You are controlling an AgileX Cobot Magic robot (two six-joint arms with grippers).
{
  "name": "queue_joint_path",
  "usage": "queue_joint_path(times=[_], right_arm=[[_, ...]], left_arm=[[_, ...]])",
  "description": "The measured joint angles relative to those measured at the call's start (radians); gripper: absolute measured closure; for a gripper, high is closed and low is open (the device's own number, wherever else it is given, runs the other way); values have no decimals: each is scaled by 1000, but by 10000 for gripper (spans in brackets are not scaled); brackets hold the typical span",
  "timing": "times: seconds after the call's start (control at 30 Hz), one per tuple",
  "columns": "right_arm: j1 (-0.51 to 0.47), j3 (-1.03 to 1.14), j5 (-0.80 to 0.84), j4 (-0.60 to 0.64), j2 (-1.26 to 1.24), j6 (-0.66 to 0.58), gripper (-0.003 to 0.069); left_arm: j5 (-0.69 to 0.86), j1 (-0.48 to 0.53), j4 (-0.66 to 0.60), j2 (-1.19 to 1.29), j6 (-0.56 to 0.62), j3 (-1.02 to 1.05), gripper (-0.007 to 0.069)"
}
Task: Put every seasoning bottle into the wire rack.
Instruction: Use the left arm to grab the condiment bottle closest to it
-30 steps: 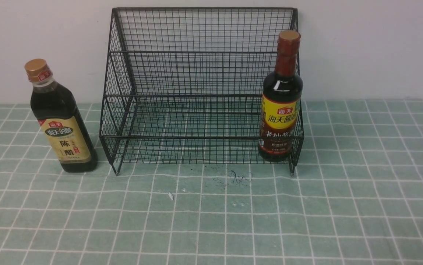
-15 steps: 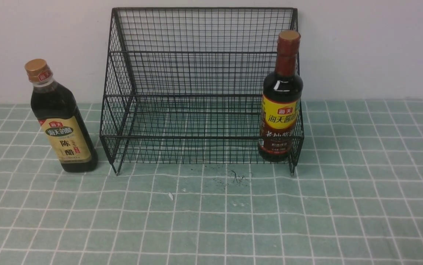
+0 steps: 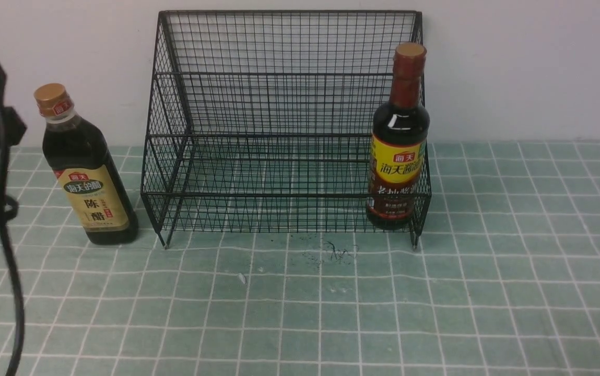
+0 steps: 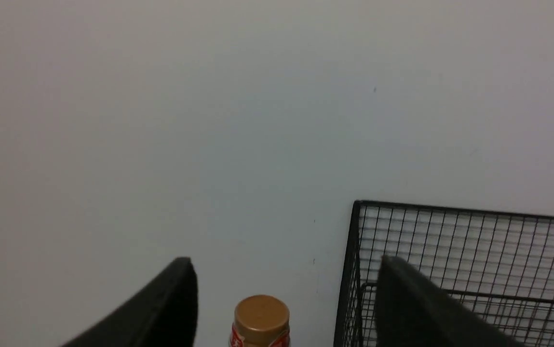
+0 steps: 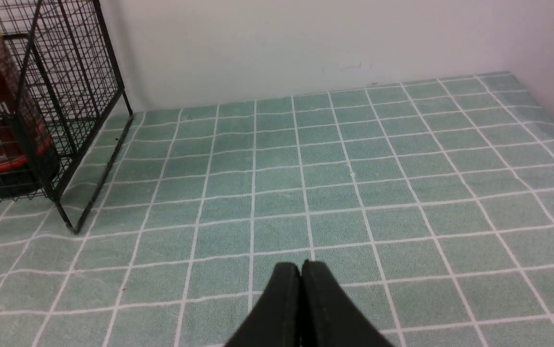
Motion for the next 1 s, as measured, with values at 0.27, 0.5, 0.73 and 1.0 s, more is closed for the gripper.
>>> queue_joint_path(times=[0.27, 0.5, 0.73, 1.0], right_arm=[[0, 0, 0, 0, 0, 0, 673], [0, 0, 0, 0, 0, 21, 673], [0, 0, 0, 0, 0, 21, 673], [0, 0, 0, 0, 0, 21, 673]], left_arm=[[-34, 0, -73, 359, 66, -225, 50], [-95, 28, -94, 505, 156, -300, 50], [-144, 49, -130, 578, 134, -313, 50], [-152, 49, -129, 586, 102, -315, 50]])
